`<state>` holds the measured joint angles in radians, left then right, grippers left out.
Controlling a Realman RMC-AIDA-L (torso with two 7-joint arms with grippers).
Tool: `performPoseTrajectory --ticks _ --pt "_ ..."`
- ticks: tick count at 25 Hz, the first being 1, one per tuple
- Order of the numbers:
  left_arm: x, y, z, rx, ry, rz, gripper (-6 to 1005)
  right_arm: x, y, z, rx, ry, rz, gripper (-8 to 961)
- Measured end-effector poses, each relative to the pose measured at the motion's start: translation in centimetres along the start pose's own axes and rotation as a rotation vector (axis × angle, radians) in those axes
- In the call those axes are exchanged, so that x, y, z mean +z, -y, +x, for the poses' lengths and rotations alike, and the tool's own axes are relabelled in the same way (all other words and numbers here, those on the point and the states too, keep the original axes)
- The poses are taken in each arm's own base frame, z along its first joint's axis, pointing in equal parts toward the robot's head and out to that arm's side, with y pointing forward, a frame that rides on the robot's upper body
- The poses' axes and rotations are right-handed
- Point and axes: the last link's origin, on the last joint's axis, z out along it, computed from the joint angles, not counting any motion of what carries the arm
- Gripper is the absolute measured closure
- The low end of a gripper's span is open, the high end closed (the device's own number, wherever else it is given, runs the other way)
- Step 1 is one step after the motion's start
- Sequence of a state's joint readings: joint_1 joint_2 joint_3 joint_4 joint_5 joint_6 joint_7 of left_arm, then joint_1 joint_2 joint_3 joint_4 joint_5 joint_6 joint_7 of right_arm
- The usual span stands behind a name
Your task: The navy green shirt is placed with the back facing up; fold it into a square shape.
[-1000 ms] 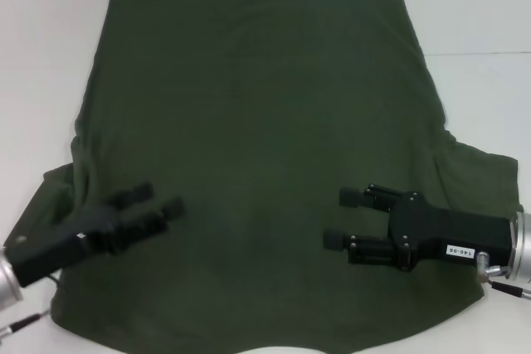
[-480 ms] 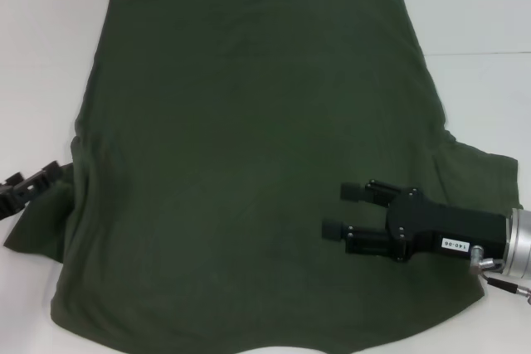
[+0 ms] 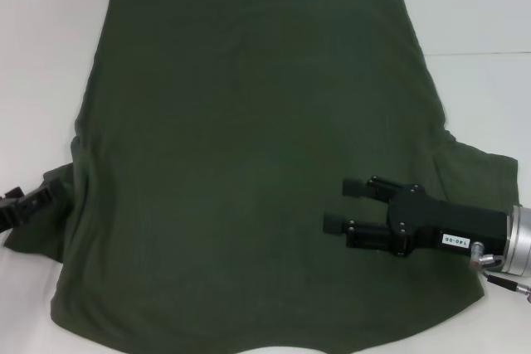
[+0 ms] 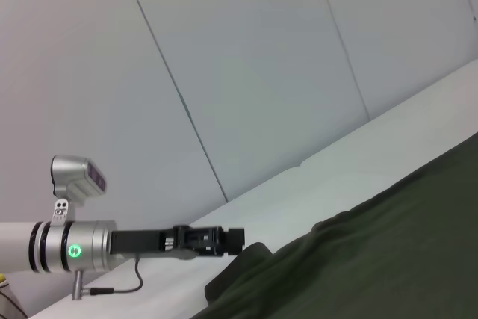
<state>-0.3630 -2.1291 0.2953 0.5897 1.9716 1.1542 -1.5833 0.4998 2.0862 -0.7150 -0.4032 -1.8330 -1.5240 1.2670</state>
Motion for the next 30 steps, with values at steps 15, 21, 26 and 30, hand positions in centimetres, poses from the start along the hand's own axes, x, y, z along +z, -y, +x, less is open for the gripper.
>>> performPoseTrajectory --ticks 15,21,26,30 --pt "0.25 -0.42 -0.72 0.023 0.041 -0.014 128 -0.05 0.07 -0.04 0.001 0.004 0.005 36" --pt "0.14 -0.37 -0.75 0.033 0.052 -0.015 157 -0.12 0.11 -0.07 0.002 0.008 0.009 36" --pt "0.20 -0.41 -0.69 0.035 0.059 -0.018 316 -0.20 0.12 -0.01 0.001 0.010 0.012 36" --pt "0.20 -0.40 -0.66 0.034 0.059 -0.018 468 -0.26 0.09 0.08 0.004 0.010 0.013 36"
